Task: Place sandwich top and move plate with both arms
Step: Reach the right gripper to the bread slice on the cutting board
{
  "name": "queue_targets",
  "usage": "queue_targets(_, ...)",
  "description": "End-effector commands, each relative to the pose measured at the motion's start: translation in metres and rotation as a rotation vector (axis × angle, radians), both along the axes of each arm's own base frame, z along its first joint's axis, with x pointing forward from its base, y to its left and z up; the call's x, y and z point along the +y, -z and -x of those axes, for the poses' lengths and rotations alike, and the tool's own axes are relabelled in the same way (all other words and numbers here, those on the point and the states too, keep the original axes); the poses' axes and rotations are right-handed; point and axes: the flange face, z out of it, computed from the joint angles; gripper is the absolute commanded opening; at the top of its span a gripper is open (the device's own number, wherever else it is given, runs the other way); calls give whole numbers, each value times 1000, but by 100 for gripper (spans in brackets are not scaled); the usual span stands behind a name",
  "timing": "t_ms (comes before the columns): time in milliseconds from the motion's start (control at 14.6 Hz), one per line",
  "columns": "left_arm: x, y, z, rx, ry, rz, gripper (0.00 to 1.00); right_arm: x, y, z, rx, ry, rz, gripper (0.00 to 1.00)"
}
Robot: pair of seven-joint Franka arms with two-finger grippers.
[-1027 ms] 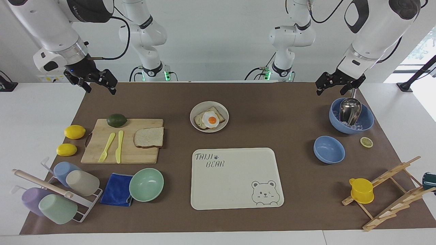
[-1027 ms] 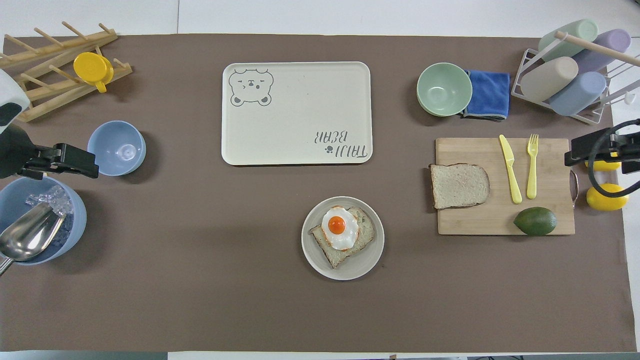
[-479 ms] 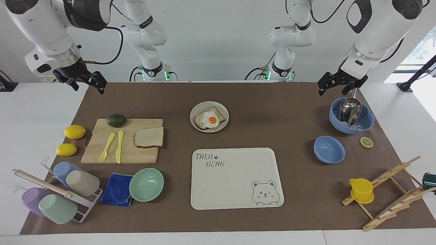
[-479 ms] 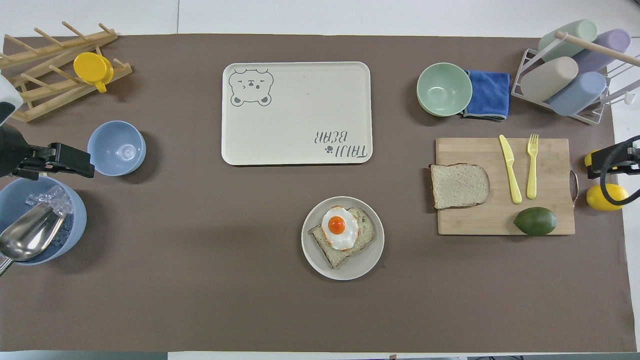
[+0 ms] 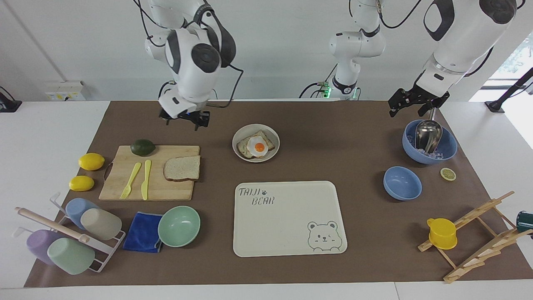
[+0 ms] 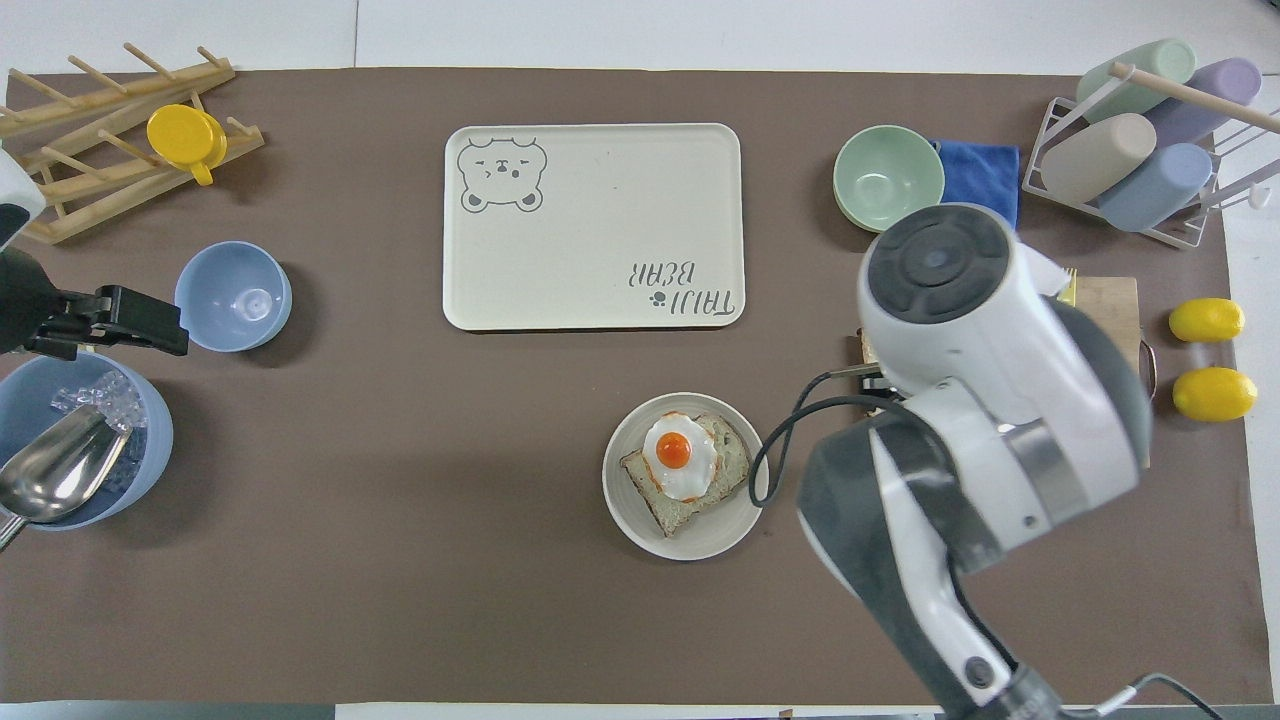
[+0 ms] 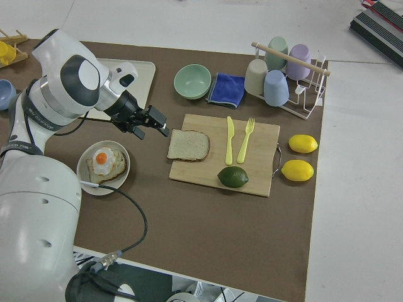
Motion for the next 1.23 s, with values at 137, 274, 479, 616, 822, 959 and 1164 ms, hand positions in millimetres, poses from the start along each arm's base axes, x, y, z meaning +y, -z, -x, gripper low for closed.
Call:
queue_targets(137, 3, -3, -1, -7, 5, -8, 100, 15, 59, -21, -56, 38, 21, 100)
queue_targets(274, 3, -2, -1, -7, 6, -8, 100, 19, 65, -28, -90, 20, -9, 100)
queue_targets(479, 3, -2, -1, -7, 0, -8, 100, 24, 79, -27, -102, -12, 10, 100)
queue_targets(616, 3, -2, -2, -12, 0, -8, 100, 32, 91, -21, -96, -31, 11, 100)
queue_targets(822, 3, -2, -3, -20, -2, -7, 100, 41, 126, 1, -116, -86, 111, 100)
queue_targets(959, 3, -2, -3, -19, -2, -6, 100, 47, 147, 17, -130, -98, 126, 100)
queue_targets(1164, 3, -2, -3, -21, -2, -2, 100, 34, 158, 17, -139, -151, 182, 100)
